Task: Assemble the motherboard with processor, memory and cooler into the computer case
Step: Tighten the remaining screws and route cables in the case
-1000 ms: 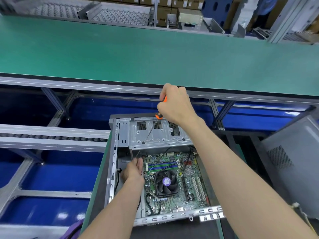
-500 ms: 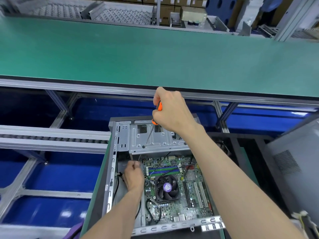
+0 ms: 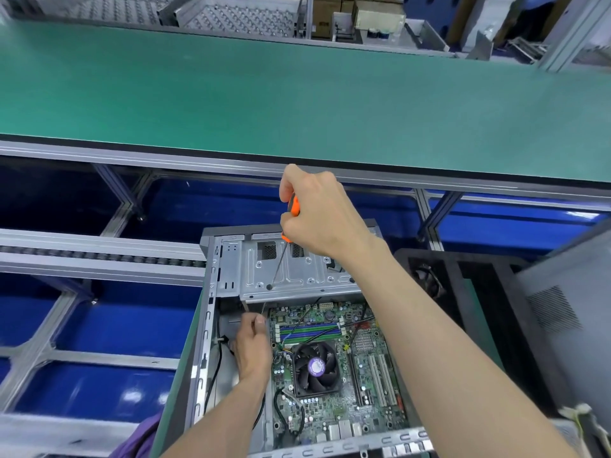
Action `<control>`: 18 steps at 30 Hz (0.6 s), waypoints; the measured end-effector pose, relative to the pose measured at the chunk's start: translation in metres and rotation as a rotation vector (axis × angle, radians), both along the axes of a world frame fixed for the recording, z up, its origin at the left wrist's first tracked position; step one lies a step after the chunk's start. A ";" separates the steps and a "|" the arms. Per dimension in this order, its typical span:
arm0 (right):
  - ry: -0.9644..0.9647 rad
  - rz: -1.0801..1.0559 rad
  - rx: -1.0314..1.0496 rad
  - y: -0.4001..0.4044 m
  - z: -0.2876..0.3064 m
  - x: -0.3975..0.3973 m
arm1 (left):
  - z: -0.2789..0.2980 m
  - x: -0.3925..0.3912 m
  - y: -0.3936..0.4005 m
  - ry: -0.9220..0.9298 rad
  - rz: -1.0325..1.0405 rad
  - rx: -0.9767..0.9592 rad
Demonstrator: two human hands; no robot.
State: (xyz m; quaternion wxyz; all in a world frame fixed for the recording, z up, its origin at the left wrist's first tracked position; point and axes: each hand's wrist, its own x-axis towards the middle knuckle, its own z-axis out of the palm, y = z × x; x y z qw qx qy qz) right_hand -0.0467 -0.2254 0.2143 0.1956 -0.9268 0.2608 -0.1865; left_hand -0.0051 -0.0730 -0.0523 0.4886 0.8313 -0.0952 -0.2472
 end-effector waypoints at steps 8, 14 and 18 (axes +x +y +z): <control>-0.004 0.043 -0.050 0.013 -0.002 0.001 | -0.001 -0.005 0.011 -0.084 -0.088 0.060; 0.003 0.058 -0.037 0.014 -0.002 -0.001 | 0.002 -0.005 0.012 -0.103 -0.174 0.018; 0.009 0.106 -0.070 0.020 0.001 0.003 | 0.004 -0.002 0.009 -0.048 -0.186 0.036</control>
